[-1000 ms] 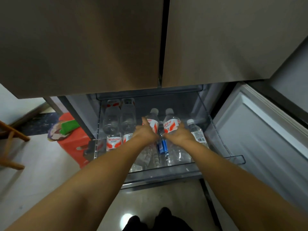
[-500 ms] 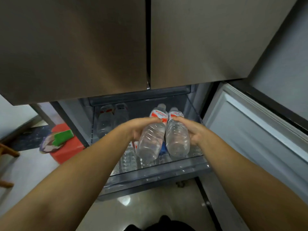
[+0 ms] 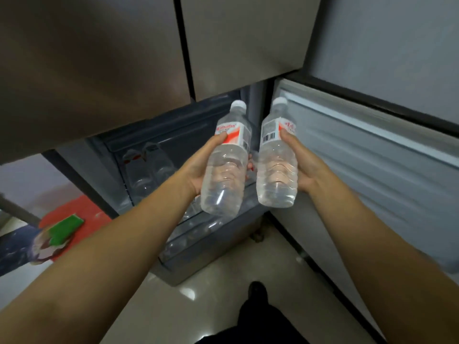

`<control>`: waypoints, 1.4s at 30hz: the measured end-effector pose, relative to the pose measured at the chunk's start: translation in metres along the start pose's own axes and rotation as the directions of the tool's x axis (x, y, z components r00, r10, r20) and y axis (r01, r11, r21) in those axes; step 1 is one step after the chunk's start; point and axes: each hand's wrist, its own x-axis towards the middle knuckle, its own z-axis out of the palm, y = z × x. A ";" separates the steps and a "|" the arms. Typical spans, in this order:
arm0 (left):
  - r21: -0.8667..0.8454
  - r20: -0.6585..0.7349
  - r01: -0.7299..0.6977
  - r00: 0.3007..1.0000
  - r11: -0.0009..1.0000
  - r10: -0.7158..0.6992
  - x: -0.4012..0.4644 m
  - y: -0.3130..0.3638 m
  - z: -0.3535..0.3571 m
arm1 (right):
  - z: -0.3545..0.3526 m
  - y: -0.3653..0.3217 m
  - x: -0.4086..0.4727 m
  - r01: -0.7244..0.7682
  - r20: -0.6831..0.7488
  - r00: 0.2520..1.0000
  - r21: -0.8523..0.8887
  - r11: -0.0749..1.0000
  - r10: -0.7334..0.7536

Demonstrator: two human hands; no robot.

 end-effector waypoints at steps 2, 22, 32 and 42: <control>0.101 0.020 0.026 0.999 0.995 -0.028 -0.005 -0.009 0.010 | -0.002 0.012 -0.025 0.119 -0.139 0.981 -0.105 0.987 -0.133; 0.925 0.170 -0.090 0.967 0.369 -0.190 0.067 -0.234 0.119 | -0.178 0.151 -0.233 -0.218 -0.870 0.341 -0.443 0.870 -0.357; 0.972 0.233 -0.210 0.891 0.102 -0.388 0.097 -0.357 0.192 | -0.243 0.190 -0.333 -0.178 -0.958 0.081 -0.285 0.942 -0.274; 0.921 0.309 -0.390 0.753 -0.015 -0.581 0.103 -0.448 0.257 | -0.261 0.243 -0.415 -0.087 -0.966 -0.238 -0.079 0.993 -0.098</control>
